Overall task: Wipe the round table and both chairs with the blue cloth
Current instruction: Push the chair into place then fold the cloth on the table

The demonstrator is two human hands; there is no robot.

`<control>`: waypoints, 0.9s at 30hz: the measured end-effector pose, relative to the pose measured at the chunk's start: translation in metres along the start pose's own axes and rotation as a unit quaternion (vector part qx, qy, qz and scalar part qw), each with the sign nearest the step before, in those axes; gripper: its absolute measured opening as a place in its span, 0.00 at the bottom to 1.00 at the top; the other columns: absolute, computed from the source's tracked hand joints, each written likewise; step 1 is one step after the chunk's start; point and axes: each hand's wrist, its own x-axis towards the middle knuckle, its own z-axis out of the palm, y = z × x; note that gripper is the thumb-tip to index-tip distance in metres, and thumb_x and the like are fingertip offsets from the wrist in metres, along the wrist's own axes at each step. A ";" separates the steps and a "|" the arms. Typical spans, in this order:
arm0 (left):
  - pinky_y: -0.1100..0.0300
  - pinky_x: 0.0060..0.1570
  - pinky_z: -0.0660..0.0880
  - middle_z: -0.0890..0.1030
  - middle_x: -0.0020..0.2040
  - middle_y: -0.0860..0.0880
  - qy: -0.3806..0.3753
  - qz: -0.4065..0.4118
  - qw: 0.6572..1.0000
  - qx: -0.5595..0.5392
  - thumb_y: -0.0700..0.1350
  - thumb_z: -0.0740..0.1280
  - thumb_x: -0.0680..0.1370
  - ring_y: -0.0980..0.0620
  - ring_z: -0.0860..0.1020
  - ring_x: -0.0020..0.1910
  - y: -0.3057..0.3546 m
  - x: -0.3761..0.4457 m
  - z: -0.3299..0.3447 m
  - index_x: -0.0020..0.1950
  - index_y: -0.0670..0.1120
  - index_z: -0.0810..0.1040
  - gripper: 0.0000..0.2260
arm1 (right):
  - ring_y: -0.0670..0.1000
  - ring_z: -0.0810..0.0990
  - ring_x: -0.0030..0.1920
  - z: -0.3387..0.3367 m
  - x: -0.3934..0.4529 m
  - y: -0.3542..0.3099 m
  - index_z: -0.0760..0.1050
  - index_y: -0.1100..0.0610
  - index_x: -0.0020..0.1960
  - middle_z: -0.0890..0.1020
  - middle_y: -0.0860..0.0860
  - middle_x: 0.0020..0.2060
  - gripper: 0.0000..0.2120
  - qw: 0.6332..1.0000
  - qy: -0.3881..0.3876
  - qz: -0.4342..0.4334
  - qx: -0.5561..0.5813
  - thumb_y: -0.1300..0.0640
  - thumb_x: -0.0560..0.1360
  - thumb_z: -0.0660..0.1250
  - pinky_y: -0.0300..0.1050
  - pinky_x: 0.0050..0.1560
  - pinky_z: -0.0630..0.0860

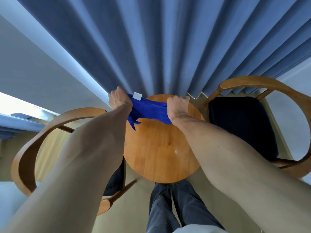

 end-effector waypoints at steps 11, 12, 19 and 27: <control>0.50 0.50 0.77 0.79 0.50 0.42 -0.105 -0.026 0.994 0.031 0.35 0.62 0.77 0.42 0.78 0.53 -0.019 -0.029 0.046 0.53 0.41 0.78 0.08 | 0.54 0.72 0.54 0.035 -0.019 0.010 0.74 0.49 0.42 0.72 0.48 0.31 0.08 0.994 -0.066 -0.029 -0.082 0.62 0.73 0.67 0.54 0.62 0.64; 0.50 0.51 0.77 0.80 0.51 0.42 -0.123 -0.025 0.991 0.050 0.36 0.61 0.78 0.42 0.78 0.53 -0.026 -0.038 0.059 0.55 0.41 0.78 0.09 | 0.54 0.72 0.55 0.051 -0.025 0.009 0.75 0.49 0.43 0.71 0.48 0.30 0.08 0.991 -0.095 -0.031 -0.090 0.63 0.73 0.67 0.53 0.61 0.64; 0.53 0.50 0.73 0.78 0.54 0.46 -0.295 -0.075 0.941 0.148 0.46 0.61 0.78 0.45 0.78 0.55 -0.077 -0.099 0.130 0.60 0.48 0.75 0.11 | 0.54 0.75 0.45 0.151 -0.070 0.024 0.69 0.55 0.44 0.74 0.51 0.41 0.04 0.960 -0.260 -0.096 0.039 0.60 0.75 0.63 0.47 0.51 0.70; 0.53 0.58 0.69 0.78 0.53 0.48 -0.345 -0.087 0.912 0.205 0.44 0.62 0.77 0.46 0.77 0.54 -0.108 -0.129 0.177 0.54 0.49 0.74 0.07 | 0.52 0.72 0.42 0.208 -0.096 0.024 0.68 0.56 0.46 0.73 0.53 0.44 0.06 0.943 -0.321 -0.071 0.045 0.66 0.78 0.61 0.47 0.44 0.69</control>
